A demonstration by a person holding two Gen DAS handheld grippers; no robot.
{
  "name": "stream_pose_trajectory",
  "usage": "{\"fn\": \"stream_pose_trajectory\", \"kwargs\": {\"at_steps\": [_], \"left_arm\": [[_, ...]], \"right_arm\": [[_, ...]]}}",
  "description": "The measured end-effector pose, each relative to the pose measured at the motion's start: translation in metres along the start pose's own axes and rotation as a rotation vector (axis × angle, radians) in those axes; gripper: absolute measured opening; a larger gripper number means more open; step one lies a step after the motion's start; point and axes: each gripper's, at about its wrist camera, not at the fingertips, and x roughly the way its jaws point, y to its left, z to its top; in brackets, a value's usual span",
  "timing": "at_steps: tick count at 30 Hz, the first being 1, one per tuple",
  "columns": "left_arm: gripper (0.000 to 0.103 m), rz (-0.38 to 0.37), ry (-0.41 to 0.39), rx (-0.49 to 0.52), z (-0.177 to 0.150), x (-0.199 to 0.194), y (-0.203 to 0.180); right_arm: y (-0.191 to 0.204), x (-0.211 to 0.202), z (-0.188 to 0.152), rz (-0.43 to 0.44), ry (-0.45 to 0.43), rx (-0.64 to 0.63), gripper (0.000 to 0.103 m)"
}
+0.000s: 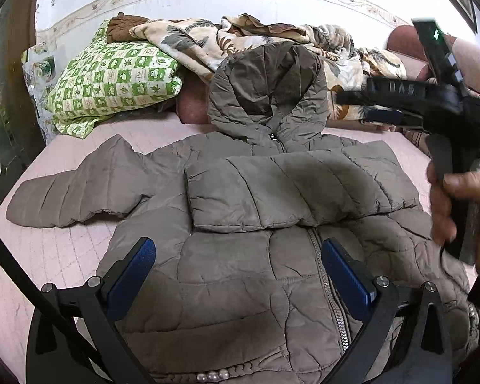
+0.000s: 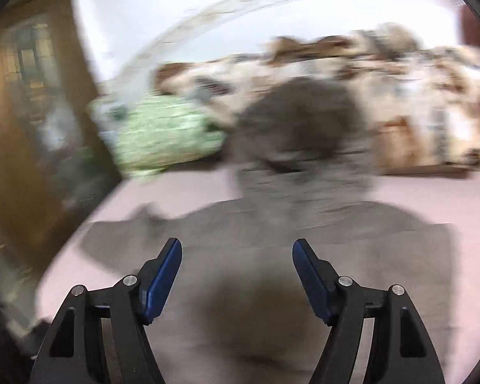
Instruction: Fold large clothes
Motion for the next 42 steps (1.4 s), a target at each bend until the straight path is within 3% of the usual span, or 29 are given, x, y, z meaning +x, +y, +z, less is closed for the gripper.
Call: {"fn": "stream_pose_trajectory", "kwargs": {"at_steps": [3,7,10,14,20,26,30,38,42], "left_arm": [[0.103,0.01,0.006,-0.002,0.001,0.004,0.001],[0.103,0.0,0.029,-0.018,0.003,0.012,0.003],[0.103,-0.007,0.035,-0.015,0.004,0.015,0.002],[0.103,0.015,0.035,-0.005,0.004,0.019,0.0],[0.103,0.038,0.038,-0.017,0.003,0.018,0.002],[0.103,0.065,0.053,-0.032,0.001,0.022,0.008],[0.103,0.061,0.079,-0.061,-0.002,0.025,0.017],[0.103,0.087,0.101,-0.121,-0.006,0.026,0.042],[0.103,0.11,0.109,-0.166,-0.005,0.029,0.062]], "right_arm": [[-0.05,0.01,-0.004,-0.239,0.069,0.061,0.076],[-0.118,0.026,-0.03,-0.399,0.203,0.202,0.076],[-0.153,0.052,-0.059,-0.35,0.336,0.298,0.079],[-0.135,0.03,-0.049,-0.364,0.305,0.274,0.079],[-0.062,-0.03,-0.032,-0.204,0.161,0.184,0.079],[-0.005,-0.059,-0.054,-0.138,0.166,0.101,0.079],[0.009,-0.074,-0.068,-0.082,0.168,0.097,0.08],[-0.001,-0.053,-0.074,-0.133,0.193,0.077,0.08],[0.004,-0.039,-0.073,-0.116,0.208,0.072,0.08]]}}
